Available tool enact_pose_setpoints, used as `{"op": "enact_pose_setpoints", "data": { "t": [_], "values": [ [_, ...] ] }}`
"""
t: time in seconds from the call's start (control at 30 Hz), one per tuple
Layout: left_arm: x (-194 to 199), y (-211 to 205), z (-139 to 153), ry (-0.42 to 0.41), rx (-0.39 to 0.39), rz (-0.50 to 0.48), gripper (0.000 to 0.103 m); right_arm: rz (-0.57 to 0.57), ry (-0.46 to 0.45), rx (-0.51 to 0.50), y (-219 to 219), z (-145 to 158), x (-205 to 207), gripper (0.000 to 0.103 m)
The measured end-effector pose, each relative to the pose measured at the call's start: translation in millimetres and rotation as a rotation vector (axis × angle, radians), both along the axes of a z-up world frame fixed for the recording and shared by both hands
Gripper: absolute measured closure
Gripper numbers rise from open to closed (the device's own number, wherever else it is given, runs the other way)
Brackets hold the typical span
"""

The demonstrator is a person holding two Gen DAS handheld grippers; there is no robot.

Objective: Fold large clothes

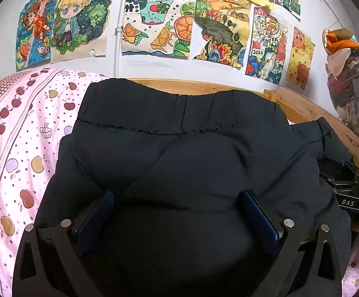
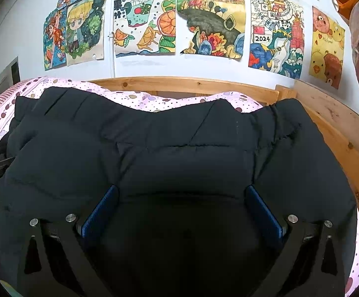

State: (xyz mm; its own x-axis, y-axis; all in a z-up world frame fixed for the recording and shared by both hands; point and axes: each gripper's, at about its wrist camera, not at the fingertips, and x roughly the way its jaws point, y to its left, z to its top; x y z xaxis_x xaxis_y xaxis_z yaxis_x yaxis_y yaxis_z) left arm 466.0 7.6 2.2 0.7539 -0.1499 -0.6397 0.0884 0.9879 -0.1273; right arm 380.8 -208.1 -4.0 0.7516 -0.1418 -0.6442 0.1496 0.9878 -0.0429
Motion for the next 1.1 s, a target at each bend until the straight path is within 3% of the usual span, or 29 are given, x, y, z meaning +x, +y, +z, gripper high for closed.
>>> {"op": "enact_pose_setpoints", "data": {
  "t": [0.33, 0.5, 0.6, 0.7, 0.83, 1.1],
  "values": [
    [-5, 19, 26, 0.02, -0.008, 0.098, 0.0, -0.028, 0.026, -0.096, 10, 20, -11, 0.002],
    [-5, 44, 38, 0.017, 0.11, 0.216, 0.0, 0.004, 0.002, -0.098, 6, 36, -24, 0.002],
    [0, 62, 35, 0.071, 0.194, 0.317, 0.0, 0.011, -0.012, -0.058, -7, 50, -37, 0.002],
    [-2, 77, 30, 0.096, 0.207, 0.356, 0.0, 0.005, -0.025, -0.062, -20, 56, -46, 0.002],
    [-7, 85, 29, 0.093, 0.221, 0.333, 0.0, -0.062, -0.038, -0.073, -51, 68, -61, 0.002],
    [-15, 87, 32, 0.086, 0.222, 0.275, 0.0, -0.103, 0.019, 0.066, -107, 74, -66, 0.002]
  ]
}}
